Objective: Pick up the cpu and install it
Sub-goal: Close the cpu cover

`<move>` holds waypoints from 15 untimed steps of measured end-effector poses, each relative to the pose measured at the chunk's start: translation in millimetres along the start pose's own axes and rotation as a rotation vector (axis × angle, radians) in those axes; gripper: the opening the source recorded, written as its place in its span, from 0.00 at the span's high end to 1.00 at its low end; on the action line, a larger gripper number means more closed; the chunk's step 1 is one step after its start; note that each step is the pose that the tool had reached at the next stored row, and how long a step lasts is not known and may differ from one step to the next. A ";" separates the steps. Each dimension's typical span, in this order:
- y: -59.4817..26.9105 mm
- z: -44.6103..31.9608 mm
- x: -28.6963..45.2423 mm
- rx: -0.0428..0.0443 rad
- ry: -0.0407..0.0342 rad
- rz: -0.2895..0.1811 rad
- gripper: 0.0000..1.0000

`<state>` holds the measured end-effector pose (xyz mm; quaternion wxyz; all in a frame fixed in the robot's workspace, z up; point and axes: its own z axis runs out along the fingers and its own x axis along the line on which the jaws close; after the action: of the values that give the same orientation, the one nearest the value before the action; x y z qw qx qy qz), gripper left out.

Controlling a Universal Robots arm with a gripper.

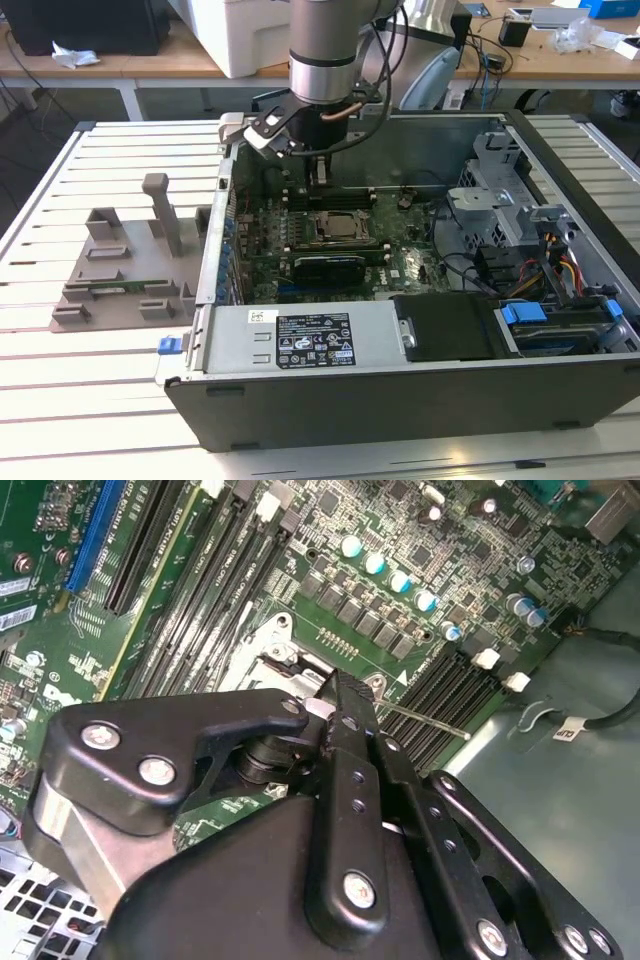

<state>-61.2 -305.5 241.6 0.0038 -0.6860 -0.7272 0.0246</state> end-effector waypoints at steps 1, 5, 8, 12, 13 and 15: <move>-0.3 0.3 0.0 0.0000 0.0001 0.000 0.89; -0.5 1.9 0.1 -0.0003 0.0004 0.000 0.89; 6.7 6.6 -0.2 0.0005 -0.0001 0.000 0.89; 9.4 18.9 0.0 0.0009 0.0000 0.000 0.89; 9.8 21.0 0.1 0.0010 0.0000 0.000 0.89; 10.9 25.8 0.1 0.0011 -0.0001 0.000 0.89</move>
<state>-51.4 -305.5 215.3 0.0042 -0.6859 -0.7272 0.0251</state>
